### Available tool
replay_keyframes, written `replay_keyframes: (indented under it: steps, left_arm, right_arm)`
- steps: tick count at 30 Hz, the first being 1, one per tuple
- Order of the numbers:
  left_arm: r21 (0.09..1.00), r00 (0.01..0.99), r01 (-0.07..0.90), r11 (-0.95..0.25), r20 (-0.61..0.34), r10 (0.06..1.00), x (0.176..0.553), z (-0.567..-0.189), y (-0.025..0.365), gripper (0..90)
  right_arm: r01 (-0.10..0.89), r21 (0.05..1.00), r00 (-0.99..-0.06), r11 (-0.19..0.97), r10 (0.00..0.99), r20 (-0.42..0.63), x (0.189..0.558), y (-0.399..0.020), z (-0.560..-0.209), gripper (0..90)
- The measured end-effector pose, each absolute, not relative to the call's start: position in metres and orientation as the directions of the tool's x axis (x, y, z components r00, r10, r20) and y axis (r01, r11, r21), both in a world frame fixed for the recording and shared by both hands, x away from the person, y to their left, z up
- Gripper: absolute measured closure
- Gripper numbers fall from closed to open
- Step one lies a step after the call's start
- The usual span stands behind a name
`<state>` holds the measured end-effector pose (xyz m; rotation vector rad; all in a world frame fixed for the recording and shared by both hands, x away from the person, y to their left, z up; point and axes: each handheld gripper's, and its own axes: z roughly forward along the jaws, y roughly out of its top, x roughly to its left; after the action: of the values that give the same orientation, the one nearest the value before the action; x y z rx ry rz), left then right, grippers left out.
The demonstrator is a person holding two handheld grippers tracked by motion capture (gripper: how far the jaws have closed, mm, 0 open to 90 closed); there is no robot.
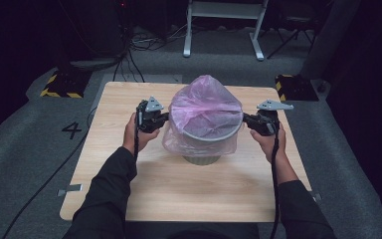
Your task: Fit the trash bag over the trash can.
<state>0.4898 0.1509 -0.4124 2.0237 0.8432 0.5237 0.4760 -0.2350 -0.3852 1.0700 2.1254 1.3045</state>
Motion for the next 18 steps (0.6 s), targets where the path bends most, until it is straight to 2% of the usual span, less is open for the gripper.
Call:
replay_keyframes:
  steps: [3, 9, 10, 13, 14, 16, 18]
  left_arm:
    - [0.830, 0.683, 0.381, -0.408, 0.045, 0.729, 0.493, -0.417, 0.150, 90.0]
    - [0.818, 0.681, 0.362, -0.447, 0.095, 0.726, 0.487, -0.413, 0.156, 89.1]
    - [0.826, 0.683, 0.357, -0.437, 0.089, 0.725, 0.484, -0.411, 0.160, 75.5]
    - [0.844, 0.634, 0.341, -0.414, 0.119, 0.764, 0.477, -0.400, 0.173, 54.3]
    - [0.857, 0.636, 0.333, -0.393, 0.104, 0.765, 0.475, -0.396, 0.179, 49.9]
    - [0.872, 0.622, 0.310, -0.378, 0.114, 0.775, 0.471, -0.387, 0.186, 39.1]
    - [0.889, 0.609, 0.295, -0.350, 0.107, 0.786, 0.468, -0.378, 0.191, 32.1]
  right_arm:
    - [0.390, 0.886, -0.622, 0.250, 0.781, 0.054, 0.478, -0.237, -0.388, 90.0]
    - [0.382, 0.886, -0.623, 0.262, 0.781, 0.038, 0.474, -0.246, -0.386, 89.4]
    - [0.378, 0.888, -0.621, 0.261, 0.783, 0.034, 0.472, -0.248, -0.385, 86.3]
    - [0.339, 0.905, -0.623, 0.258, 0.782, 0.011, 0.466, -0.257, -0.379, 81.4]
    - [0.331, 0.908, -0.615, 0.257, 0.789, 0.000, 0.463, -0.259, -0.376, 78.4]
    - [0.302, 0.916, -0.610, 0.265, 0.792, -0.027, 0.459, -0.264, -0.369, 64.4]
    - [0.285, 0.917, -0.593, 0.279, 0.803, -0.060, 0.457, -0.266, -0.363, 55.5]
